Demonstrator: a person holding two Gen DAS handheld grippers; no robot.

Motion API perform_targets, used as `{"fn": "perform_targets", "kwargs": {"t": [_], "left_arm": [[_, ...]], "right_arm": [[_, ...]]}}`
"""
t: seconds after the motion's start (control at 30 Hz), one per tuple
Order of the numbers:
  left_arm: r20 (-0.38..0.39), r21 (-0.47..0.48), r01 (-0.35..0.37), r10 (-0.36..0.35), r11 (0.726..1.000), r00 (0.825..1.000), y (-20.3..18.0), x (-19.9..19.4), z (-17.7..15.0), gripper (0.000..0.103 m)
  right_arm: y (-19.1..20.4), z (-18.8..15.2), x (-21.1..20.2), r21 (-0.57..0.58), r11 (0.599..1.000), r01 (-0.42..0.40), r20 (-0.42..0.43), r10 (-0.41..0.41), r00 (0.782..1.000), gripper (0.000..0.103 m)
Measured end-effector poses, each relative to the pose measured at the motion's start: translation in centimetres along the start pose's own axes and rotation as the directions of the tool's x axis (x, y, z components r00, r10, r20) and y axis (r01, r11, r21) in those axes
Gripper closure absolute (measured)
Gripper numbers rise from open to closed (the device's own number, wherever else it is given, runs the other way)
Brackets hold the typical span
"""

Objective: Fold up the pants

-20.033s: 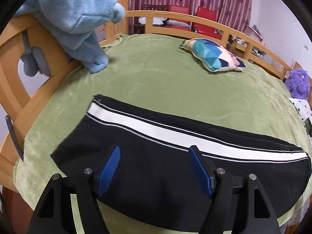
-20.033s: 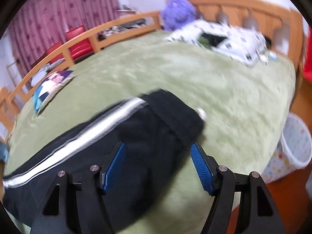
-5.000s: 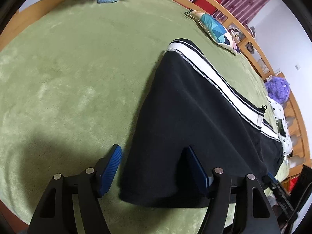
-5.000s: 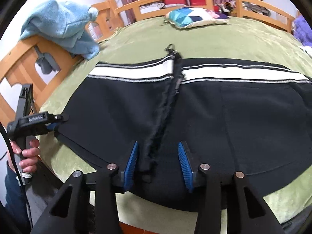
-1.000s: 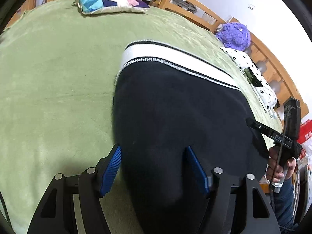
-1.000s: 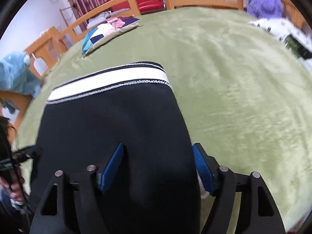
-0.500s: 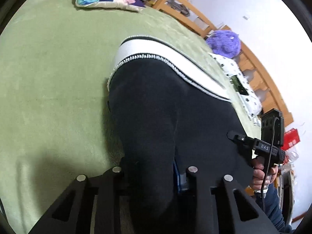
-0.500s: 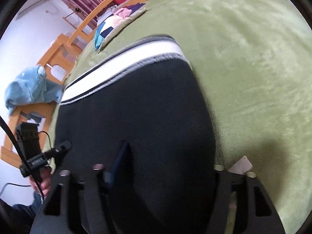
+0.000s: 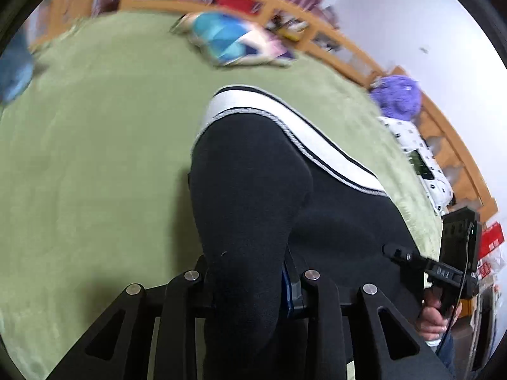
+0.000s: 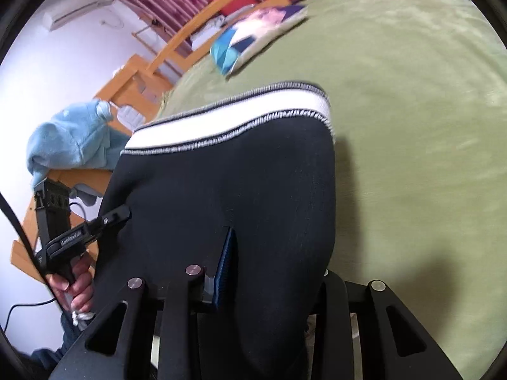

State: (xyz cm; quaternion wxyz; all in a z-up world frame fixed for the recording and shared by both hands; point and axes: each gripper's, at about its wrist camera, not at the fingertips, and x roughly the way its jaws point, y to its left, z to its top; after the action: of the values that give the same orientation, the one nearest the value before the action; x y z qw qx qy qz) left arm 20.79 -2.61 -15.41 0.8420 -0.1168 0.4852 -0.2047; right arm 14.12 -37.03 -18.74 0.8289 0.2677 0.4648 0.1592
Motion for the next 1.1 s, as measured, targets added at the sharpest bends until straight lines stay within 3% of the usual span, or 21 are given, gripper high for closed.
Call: {"fn": "perform_targets", "kwargs": {"t": [0.03, 0.1, 0.23, 0.3, 0.4, 0.5, 0.57, 0.67, 0.73, 0.83, 0.93, 1.1], "left_arm": [[-0.018, -0.022, 0.017, -0.017, 1.0, 1.0, 1.1, 0.4, -0.2, 0.073], [-0.046, -0.067, 0.023, -0.026, 0.997, 0.999, 2.7, 1.1, -0.6, 0.06], [-0.019, -0.022, -0.093, 0.093, 0.995, 0.995, 2.0, 0.5, -1.5, 0.052], [0.007, 0.036, -0.171, 0.17, 0.985, 0.985, 0.9, -0.6, -1.9, 0.046], [0.06, 0.087, -0.241, 0.236, 0.967, 0.97, -0.6, -2.8, -3.6, 0.046], [0.06, 0.103, -0.22, 0.215, 0.97, 0.975, -1.4, -4.1, -6.7, 0.045], [0.031, 0.113, -0.222, 0.219, 0.969, 0.975, -1.6, -4.1, -8.9, 0.045], [-0.026, 0.102, -0.199, 0.202, 0.975, 0.979, -1.3, -2.7, -12.5, 0.032], [-0.068, 0.11, -0.179, 0.187, 0.978, 0.98, -1.2, -1.9, -14.0, 0.03], [-0.047, 0.105, -0.182, 0.188, 0.978, 0.981, -1.7, -3.7, -13.7, 0.032], [0.02, 0.136, -0.214, 0.213, 0.967, 0.977, -2.9, -6.3, -13.2, 0.034], [0.127, 0.16, -0.192, 0.172, 0.968, 0.977, -5.8, -10.9, -11.3, 0.033]], "right_arm": [[0.4, 0.1, 1.0, 0.001, 1.0, 0.014, 0.0, -0.014, 1.0, 0.066], [1.1, 0.4, 1.8, -0.032, 0.997, 0.067, 0.003, -0.067, 0.998, 0.057], [1.4, 0.3, 0.2, -0.051, 0.986, 0.158, -0.011, -0.159, 0.987, 0.054], [2.4, -0.8, -2.5, -0.084, 0.962, 0.26, 0.066, -0.255, 0.965, 0.054], [4.5, -2.9, -5.9, -0.137, 0.94, 0.311, 0.185, -0.284, 0.941, 0.056], [6.1, -6.0, -6.9, -0.193, 0.931, 0.31, 0.236, -0.263, 0.935, 0.062], [5.9, -8.0, -5.8, -0.208, 0.931, 0.301, 0.192, -0.263, 0.946, 0.062], [3.8, -10.4, -2.7, -0.153, 0.926, 0.345, 0.098, -0.333, 0.938, 0.063], [3.5, -11.4, -2.8, -0.135, 0.931, 0.338, 0.098, -0.327, 0.94, 0.063], [4.4, -11.2, -4.3, -0.14, 0.928, 0.345, 0.09, -0.336, 0.938, 0.064], [6.3, -11.4, -7.2, -0.152, 0.926, 0.345, 0.148, -0.324, 0.935, 0.064], [10.2, -11.3, -11.7, -0.167, 0.901, 0.401, 0.259, -0.353, 0.899, 0.058]]}}
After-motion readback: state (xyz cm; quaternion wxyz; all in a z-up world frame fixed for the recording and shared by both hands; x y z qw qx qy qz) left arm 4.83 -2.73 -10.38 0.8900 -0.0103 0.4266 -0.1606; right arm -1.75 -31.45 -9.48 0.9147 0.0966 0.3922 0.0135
